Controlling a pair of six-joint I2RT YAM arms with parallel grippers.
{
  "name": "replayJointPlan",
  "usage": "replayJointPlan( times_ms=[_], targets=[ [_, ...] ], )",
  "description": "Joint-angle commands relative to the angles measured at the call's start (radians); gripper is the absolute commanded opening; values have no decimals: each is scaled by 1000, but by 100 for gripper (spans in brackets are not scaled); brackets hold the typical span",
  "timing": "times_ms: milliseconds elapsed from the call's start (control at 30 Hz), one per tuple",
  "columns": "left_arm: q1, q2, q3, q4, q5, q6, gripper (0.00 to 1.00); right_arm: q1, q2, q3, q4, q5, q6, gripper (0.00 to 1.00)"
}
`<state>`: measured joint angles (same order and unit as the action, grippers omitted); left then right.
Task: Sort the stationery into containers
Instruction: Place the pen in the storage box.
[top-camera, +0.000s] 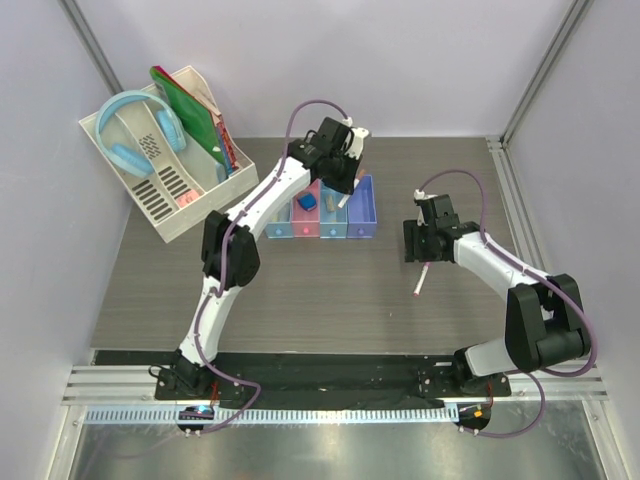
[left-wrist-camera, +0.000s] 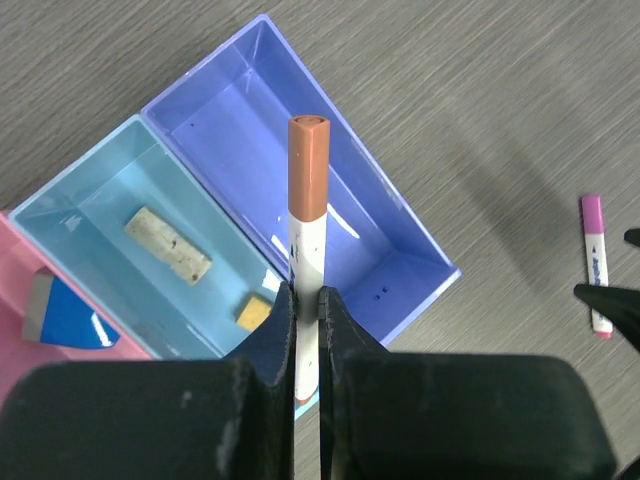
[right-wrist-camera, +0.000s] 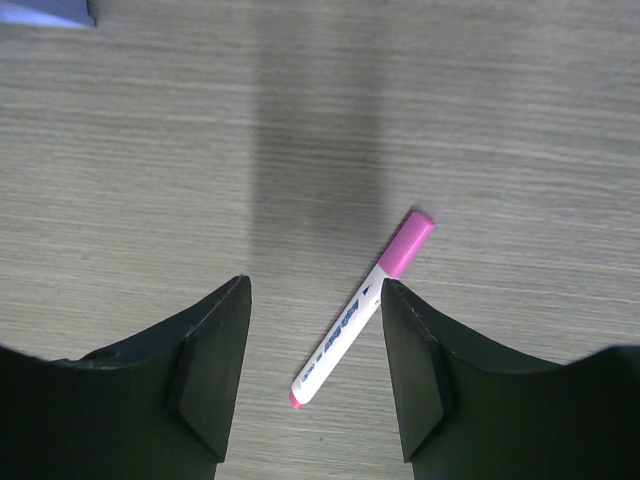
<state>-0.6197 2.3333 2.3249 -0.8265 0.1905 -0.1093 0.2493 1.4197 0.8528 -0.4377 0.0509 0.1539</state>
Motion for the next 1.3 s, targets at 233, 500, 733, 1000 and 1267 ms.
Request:
replayJointPlan(
  times_ms=[233, 500, 733, 1000, 1267],
  targets=[
    [12, 110, 53, 101, 72, -199, 0, 2, -16, -43, 54, -37, 18, 60],
    [20, 153, 62, 148, 90, -239, 0, -1, -11, -55, 62, -13, 41, 59],
    [28, 166, 71, 173, 113, -253, 0, -2, -44, -74, 67, -8, 68, 62],
    [31, 201, 108, 190, 153, -296, 11, -15, -84, -87, 60, -25, 81, 63],
    [40, 192, 102, 211, 193, -319, 52, -18, -53, -110, 86, -37, 90, 63]
  ],
)
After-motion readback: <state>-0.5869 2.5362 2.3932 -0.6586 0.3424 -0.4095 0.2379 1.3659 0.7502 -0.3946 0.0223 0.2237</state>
